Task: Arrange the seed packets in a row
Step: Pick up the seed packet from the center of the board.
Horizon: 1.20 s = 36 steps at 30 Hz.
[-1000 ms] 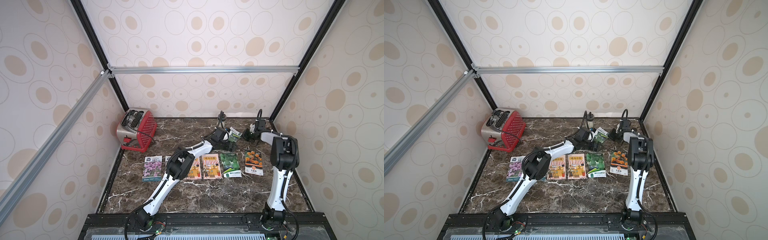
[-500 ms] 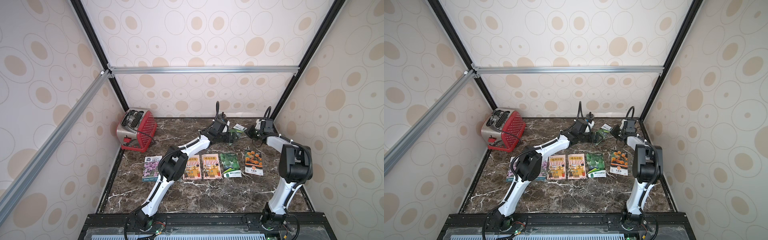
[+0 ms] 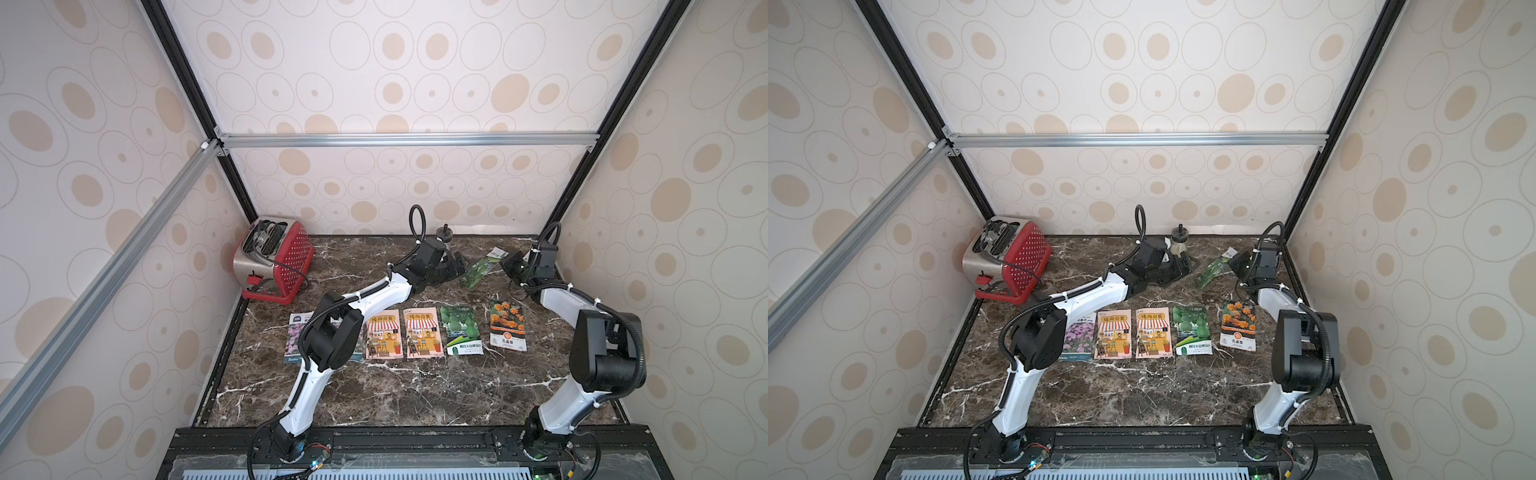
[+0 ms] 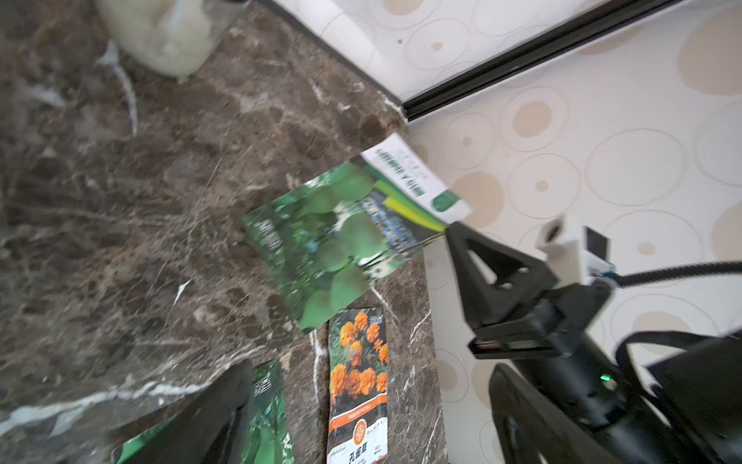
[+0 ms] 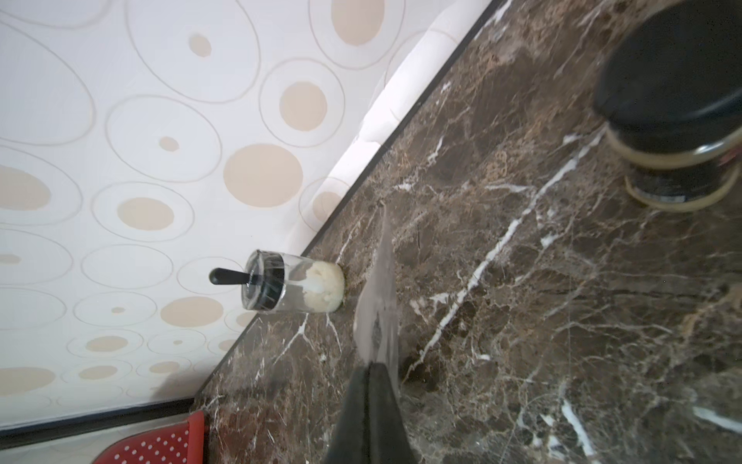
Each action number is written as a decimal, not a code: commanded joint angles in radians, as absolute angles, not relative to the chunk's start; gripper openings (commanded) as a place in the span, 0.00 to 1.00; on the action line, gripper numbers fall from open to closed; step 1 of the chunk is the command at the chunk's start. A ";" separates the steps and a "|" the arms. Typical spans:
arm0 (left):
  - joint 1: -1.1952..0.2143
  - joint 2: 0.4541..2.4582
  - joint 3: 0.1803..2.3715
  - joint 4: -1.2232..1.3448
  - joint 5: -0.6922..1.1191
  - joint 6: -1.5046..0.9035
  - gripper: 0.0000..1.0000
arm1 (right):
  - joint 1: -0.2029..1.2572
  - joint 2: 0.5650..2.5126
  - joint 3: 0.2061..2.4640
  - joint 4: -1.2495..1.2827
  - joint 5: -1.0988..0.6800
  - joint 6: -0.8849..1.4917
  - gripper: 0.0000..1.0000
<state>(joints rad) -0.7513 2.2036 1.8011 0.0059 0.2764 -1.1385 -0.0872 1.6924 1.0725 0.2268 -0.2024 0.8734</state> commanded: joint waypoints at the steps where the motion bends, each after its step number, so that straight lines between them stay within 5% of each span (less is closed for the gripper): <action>1: -0.770 2.189 1.783 0.127 0.252 -1.311 0.92 | -0.077 1.652 1.044 0.280 -0.135 0.938 0.00; 36: -0.862 2.426 1.895 0.440 0.140 -1.796 0.87 | -0.046 1.538 1.006 0.302 -0.113 0.924 0.00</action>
<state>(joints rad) -0.8597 2.4046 1.8397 0.3744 0.1940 -1.7473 -0.0582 1.5795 1.0168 0.2764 -0.1196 0.9302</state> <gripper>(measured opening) 0.875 0.042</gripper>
